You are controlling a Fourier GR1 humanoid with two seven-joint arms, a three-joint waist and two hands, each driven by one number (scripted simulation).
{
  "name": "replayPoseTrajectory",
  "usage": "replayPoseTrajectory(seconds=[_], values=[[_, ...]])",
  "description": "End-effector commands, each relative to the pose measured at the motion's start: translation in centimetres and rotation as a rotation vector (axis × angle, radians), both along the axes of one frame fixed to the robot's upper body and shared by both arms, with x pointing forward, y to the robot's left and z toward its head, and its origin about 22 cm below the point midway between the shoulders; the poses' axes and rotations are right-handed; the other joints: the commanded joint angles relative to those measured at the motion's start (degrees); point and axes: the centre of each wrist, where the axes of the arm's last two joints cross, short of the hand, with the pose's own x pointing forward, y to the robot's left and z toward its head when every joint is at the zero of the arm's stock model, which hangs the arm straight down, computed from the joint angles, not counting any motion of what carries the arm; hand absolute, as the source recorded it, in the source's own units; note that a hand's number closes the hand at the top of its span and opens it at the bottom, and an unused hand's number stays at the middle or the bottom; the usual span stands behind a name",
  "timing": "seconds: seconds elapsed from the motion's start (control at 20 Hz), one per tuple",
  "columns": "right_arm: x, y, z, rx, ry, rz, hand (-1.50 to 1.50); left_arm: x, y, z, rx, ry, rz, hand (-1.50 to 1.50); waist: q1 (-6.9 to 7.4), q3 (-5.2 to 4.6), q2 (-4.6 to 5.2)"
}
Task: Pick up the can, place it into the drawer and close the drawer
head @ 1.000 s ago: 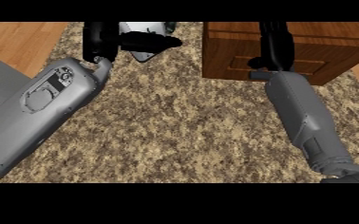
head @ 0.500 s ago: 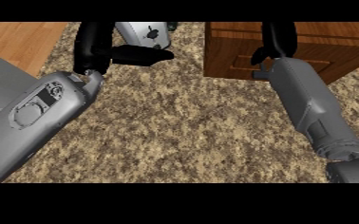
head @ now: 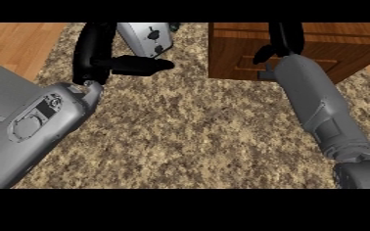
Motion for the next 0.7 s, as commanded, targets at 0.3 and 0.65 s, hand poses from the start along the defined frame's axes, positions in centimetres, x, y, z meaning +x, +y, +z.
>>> replayPoseTrajectory(seconds=[0.3, 0.65], values=[[1.0, 5.4, 3.0, 0.497, -0.076, 0.142, -1.5, -0.6, 1.4, -1.5, 0.002, 0.021, 0.02, -1.5, -0.17, -0.07, -0.78], [1.5, 4.3, 4.1, 0.69, -0.048, 0.174, -1.5, -1.5, 1.5, -2.4, -0.021, 0.007, 0.044, -1.5, -1.0, -0.2, -1.13]])
